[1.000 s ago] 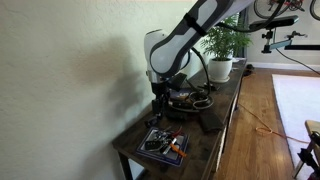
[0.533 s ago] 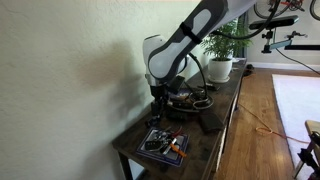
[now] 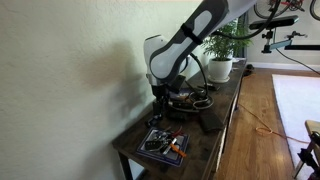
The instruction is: Place the black torch on the tray on the right
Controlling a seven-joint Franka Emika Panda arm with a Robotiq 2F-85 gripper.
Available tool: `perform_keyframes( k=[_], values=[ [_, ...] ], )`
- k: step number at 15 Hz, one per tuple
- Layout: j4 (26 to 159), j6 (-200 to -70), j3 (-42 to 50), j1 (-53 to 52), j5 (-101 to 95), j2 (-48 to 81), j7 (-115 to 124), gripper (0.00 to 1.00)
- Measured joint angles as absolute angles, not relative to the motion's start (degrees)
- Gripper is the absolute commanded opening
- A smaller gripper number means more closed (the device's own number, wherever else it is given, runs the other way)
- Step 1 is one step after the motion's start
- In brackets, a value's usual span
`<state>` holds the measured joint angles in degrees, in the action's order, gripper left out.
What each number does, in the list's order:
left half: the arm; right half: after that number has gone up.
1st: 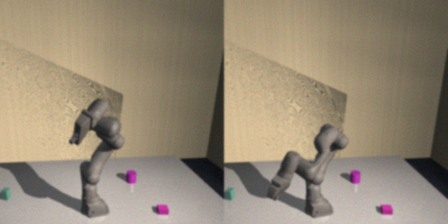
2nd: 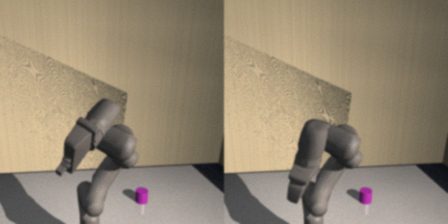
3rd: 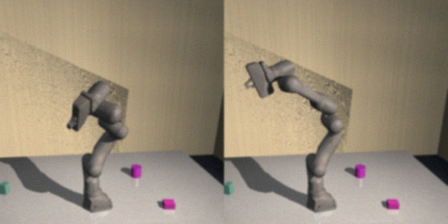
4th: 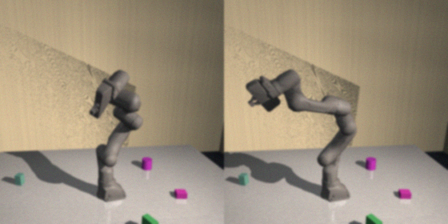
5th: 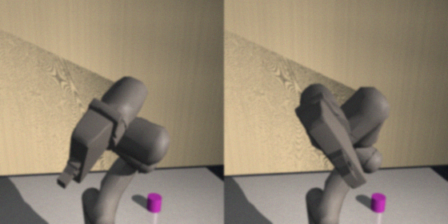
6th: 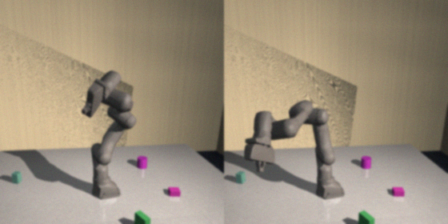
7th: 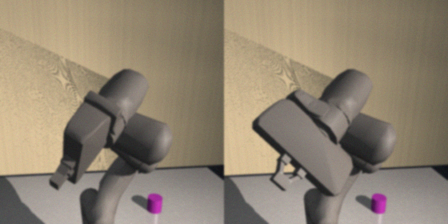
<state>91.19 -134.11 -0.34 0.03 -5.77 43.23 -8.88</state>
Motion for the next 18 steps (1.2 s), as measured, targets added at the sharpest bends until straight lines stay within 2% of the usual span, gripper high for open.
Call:
perform_keyframes(
  k=[18],
  values=[
    [94.7, -134.2, -2.0, -0.6, -5.4, 41.9, -8.2, 1.0]
  ],
)
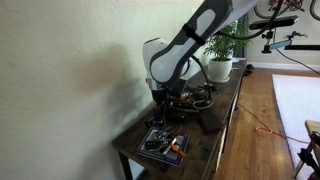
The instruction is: Place the black torch on the tray on the right
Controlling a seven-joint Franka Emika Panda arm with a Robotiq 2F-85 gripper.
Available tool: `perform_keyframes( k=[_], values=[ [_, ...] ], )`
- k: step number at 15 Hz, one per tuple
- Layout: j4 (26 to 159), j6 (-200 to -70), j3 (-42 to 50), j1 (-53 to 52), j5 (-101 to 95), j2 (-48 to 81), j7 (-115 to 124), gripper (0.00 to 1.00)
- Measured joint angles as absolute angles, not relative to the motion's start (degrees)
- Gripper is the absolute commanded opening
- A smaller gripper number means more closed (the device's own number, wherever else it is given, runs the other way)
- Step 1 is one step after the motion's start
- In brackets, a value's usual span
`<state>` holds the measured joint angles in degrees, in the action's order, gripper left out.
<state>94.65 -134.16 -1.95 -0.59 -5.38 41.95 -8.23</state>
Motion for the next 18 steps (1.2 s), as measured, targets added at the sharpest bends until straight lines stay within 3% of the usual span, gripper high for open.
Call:
perform_keyframes(
  k=[9, 18],
  values=[
    [95.6, -134.1, -1.6, -0.7, -5.9, 40.1, -8.8, 1.0],
    [98.1, -133.7, -5.2, 4.8, -3.8, 38.9, -24.8, 1.0]
  ],
)
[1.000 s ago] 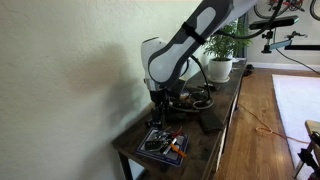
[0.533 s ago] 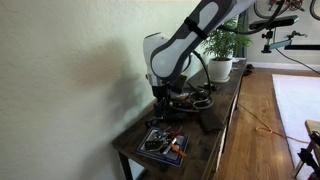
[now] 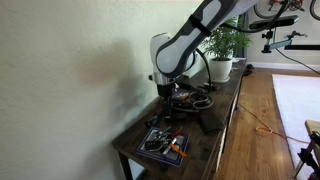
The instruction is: Place the black torch on the tray on the right
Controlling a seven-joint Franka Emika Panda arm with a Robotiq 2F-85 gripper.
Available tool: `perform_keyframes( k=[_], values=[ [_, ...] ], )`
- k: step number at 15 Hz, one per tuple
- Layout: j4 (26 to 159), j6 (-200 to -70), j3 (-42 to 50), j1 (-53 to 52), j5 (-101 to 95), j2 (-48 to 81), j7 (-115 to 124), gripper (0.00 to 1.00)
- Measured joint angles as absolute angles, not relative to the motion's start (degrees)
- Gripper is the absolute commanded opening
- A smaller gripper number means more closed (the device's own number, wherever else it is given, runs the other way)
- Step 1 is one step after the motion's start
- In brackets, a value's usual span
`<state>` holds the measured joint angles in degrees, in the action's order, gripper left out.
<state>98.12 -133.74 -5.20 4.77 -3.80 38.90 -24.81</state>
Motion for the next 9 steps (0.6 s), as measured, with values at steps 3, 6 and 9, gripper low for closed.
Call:
perform_keyframes(
  k=[3, 6, 9],
  values=[
    [98.9, -133.4, -6.0, 5.6, -3.8, 38.9, -29.5, 1.0],
    [99.5, -133.1, -6.0, 5.6, -4.0, 38.9, -32.2, 0.88],
    [100.0, -132.4, -6.0, 5.6, -4.6, 38.9, -33.7, 0.6]
  ],
)
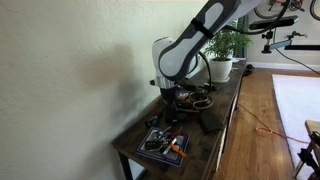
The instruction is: Place the black torch on the tray on the right
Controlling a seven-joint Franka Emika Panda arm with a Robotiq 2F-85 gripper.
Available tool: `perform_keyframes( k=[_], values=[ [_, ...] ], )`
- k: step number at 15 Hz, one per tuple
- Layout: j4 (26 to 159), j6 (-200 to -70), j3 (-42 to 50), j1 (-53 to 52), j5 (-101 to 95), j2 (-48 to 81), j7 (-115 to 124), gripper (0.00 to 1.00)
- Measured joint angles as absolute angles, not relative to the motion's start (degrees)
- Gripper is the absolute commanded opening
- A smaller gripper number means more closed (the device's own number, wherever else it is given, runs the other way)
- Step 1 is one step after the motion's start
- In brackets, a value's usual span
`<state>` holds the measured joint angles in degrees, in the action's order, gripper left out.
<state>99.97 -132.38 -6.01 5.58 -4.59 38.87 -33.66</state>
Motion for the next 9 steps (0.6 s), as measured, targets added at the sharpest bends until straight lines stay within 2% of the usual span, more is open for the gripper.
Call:
perform_keyframes(
  k=[7, 9],
  values=[
    [100.6, -132.2, -6.0, 5.5, -6.1, 38.3, -35.3, 0.15],
    [100.8, -132.1, -6.0, 5.4, -6.3, 37.9, -35.4, 0.13]
  ],
)
